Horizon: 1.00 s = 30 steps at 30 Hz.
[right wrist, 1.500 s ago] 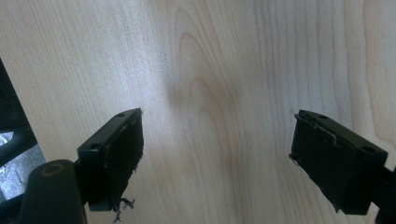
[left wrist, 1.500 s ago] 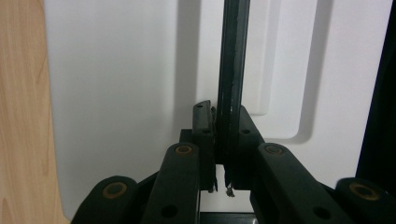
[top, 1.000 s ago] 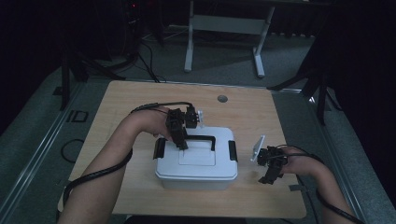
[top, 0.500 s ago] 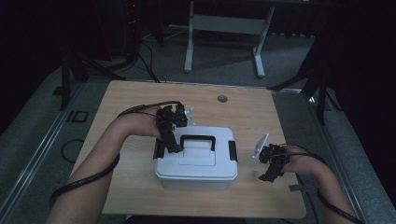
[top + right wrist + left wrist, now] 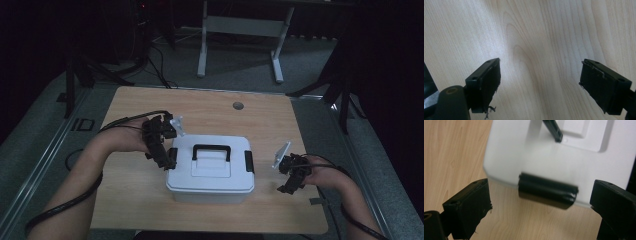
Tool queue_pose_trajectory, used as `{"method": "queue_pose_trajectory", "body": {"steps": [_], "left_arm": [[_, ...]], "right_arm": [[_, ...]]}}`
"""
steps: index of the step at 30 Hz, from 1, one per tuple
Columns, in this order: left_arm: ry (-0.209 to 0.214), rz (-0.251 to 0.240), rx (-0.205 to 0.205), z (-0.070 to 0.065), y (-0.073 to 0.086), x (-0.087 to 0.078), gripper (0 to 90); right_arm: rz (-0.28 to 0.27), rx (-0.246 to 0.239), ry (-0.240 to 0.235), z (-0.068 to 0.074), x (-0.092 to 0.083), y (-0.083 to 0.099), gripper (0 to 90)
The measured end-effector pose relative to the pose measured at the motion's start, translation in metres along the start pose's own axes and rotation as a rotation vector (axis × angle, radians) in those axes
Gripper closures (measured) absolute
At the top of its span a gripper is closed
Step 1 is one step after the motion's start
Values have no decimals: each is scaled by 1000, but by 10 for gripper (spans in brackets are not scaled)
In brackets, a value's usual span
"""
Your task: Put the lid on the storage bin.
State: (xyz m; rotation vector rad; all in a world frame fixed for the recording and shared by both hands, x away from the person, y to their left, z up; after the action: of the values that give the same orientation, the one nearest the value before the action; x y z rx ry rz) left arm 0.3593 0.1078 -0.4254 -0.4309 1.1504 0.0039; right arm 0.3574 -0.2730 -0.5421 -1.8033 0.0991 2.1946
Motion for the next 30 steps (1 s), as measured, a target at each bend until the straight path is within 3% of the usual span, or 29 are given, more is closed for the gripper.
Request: {"method": "queue_pose_trajectory", "body": {"steps": [5, 9, 16, 26, 30], "left_arm": [[-10, -8, -37, 3, 18, -7, 25], [-5, -2, -79, 4, 43, -10, 25], [-12, -3, -117, 3, 72, -11, 25], [0, 26, -172, -4, 108, 7, 25], [9, 32, -185, -7, 114, 14, 25]], "right_arm": [[-2, 0, 10, 0, -2, 1, 163], [-4, 7, 16, -1, -3, 3, 163], [-10, 17, 21, -1, -5, 6, 163], [-20, 20, 26, -1, -6, 8, 163], [-21, 22, 25, -1, -5, 8, 163]]}}
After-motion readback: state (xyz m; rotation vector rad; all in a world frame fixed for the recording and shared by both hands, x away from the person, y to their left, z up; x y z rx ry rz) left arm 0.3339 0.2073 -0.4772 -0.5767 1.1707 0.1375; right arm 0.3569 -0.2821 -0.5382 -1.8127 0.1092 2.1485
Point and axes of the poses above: each handheld gripper's, and its own axes: x roughly forward along the jaws, y roughly out of its underside, z roughly to its left, the point moved 7 cm from there along x, roughly forward along the jaws, and after that the axes turned 15 degrees about -y, right-handed, at the moved point
